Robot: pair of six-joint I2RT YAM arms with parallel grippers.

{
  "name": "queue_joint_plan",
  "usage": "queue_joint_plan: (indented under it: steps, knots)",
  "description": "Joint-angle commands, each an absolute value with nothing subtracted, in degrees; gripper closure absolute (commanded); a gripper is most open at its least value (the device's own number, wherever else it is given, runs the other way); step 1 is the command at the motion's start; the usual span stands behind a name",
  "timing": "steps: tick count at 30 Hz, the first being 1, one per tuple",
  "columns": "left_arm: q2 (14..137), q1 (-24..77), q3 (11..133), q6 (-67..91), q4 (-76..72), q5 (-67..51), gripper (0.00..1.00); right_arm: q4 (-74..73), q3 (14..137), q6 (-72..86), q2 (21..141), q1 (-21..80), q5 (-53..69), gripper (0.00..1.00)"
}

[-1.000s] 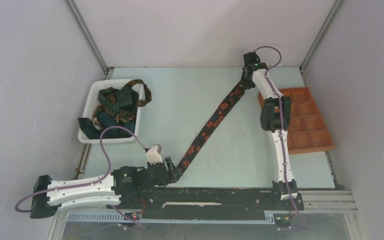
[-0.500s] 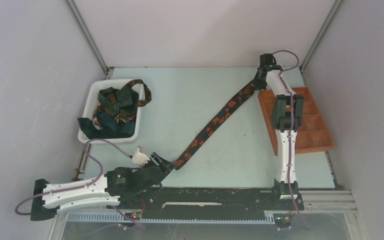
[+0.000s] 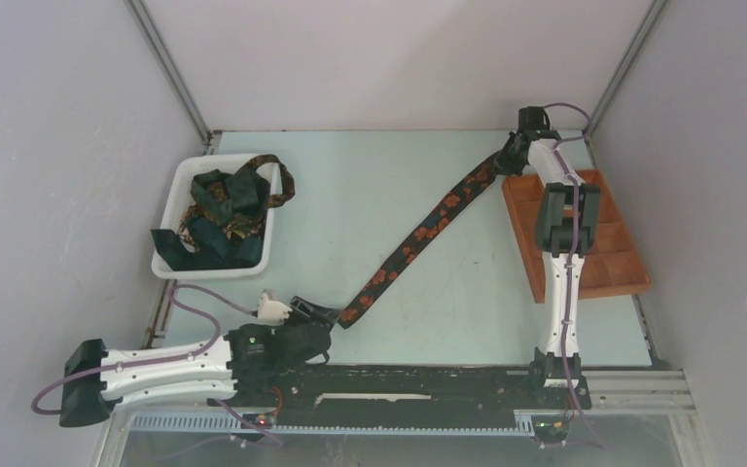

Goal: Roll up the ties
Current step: Flatten out the tie at the center of the board.

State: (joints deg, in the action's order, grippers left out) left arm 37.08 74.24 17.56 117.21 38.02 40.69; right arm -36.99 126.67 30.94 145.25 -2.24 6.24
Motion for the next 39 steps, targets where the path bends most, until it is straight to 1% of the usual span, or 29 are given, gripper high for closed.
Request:
queue_joint_plan:
  steps: [1,5,11,13,16,17,19,20,23,29,33,39]
  knots:
    - [40.39,71.68,16.96,117.79,32.47,41.11,0.42,-37.37,125.95,31.45,142.29,-3.2,7.36,1.0]
    - [43.32,69.43,16.0,115.5,27.81,38.89,0.48,-37.19,125.96,31.81,142.6,-3.68,8.35,1.0]
    - [48.85,68.04,15.99,113.71,23.66,36.04,0.49,-37.05,126.04,31.9,142.64,-3.78,8.74,1.0]
    - [50.51,68.03,16.25,113.47,22.75,35.7,0.52,-36.91,126.05,31.9,142.8,-3.78,9.0,1.0]
    - [52.73,67.63,15.83,112.72,20.36,35.73,0.68,-36.97,126.12,31.95,142.91,-3.89,9.23,1.0]
    - [53.34,67.36,15.63,111.97,19.3,35.77,0.76,-36.97,126.17,31.98,142.91,-3.87,9.23,1.0]
    - [54.26,66.19,15.33,109.31,16.84,35.77,0.97,-37.05,126.12,31.9,142.86,-3.8,9.16,1.0]
    - [54.26,65.83,15.37,108.52,16.63,36.0,1.0,-37.08,126.09,31.86,142.8,-3.72,9.08,1.0]
    - [52.79,65.04,16.1,105.69,18.42,38.88,1.0,-37.27,126.04,31.77,142.74,-3.08,9.13,1.0]
    - [44.59,61.58,19.49,97.22,31.72,46.43,1.0,-37.26,126.08,31.43,141.97,-0.72,8.94,1.0]
    - [39.4,61.04,21.35,97.41,41.9,51.68,1.0,-37.06,126.12,31.33,141.97,1.73,9.18,1.0]
    - [35.35,61.0,18.51,98.28,45.09,51.69,1.0,-37.87,125.87,30.96,142.58,3.02,8.59,1.0]
